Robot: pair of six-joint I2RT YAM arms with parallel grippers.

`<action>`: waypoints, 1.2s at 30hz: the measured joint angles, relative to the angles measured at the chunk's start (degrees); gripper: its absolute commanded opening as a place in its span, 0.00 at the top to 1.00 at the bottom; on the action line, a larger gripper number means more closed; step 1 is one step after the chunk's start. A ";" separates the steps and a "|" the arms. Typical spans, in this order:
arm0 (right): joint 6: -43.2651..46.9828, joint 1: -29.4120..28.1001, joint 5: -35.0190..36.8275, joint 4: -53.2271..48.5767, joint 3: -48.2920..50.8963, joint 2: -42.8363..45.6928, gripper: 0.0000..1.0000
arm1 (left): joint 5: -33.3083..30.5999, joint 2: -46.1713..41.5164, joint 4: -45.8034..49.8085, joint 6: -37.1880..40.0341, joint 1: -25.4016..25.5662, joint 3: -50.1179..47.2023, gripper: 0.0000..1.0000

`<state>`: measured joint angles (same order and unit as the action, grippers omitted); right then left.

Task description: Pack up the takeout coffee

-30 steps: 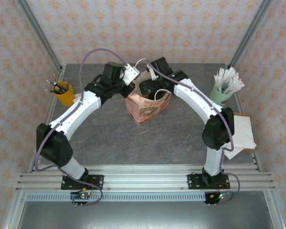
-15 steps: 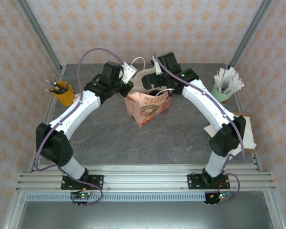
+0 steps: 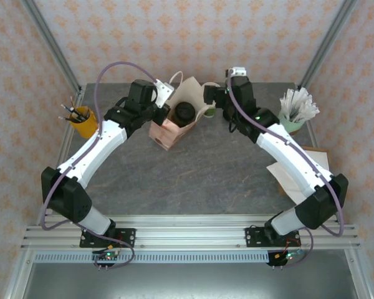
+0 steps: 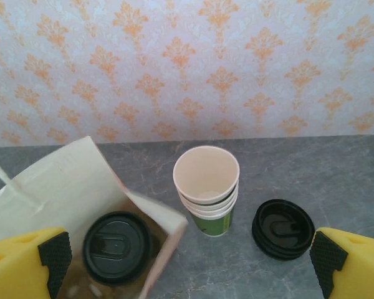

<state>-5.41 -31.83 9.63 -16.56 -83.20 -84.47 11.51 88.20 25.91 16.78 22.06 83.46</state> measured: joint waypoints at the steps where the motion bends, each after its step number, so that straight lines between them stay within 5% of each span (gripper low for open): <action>1: -0.50 0.00 0.02 2.08 1.62 -0.46 0.01 | 0.00 -0.11 -0.13 -0.02 -0.07 -0.04 0.90; 7: -6.27 0.00 2.62 4.63 2.34 -0.61 0.00 | 1.11 -0.59 -0.68 -1.95 -1.51 -1.07 0.79; 12: -13.70 0.02 7.61 3.93 6.05 5.64 0.00 | 1.64 -2.03 -0.81 -5.75 -2.82 -1.18 0.33; 14: -16.55 0.02 9.88 3.15 7.91 8.37 0.00 | 2.08 -3.30 -0.87 -7.96 -3.56 -1.18 0.26; 24: -28.13 0.07 21.09 -6.95 10.16 11.45 0.00 | 4.35 -10.82 -1.29 -14.10 -7.91 -2.21 0.05; 36: -31.89 0.07 22.67 -11.61 11.17 11.19 0.00 | 7.19 -14.80 -2.89 -19.82 -8.24 -6.84 0.00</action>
<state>-37.30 -31.77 32.29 -28.16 -72.03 -73.28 18.70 73.41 23.03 -3.05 13.82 76.62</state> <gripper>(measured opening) 0.998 0.990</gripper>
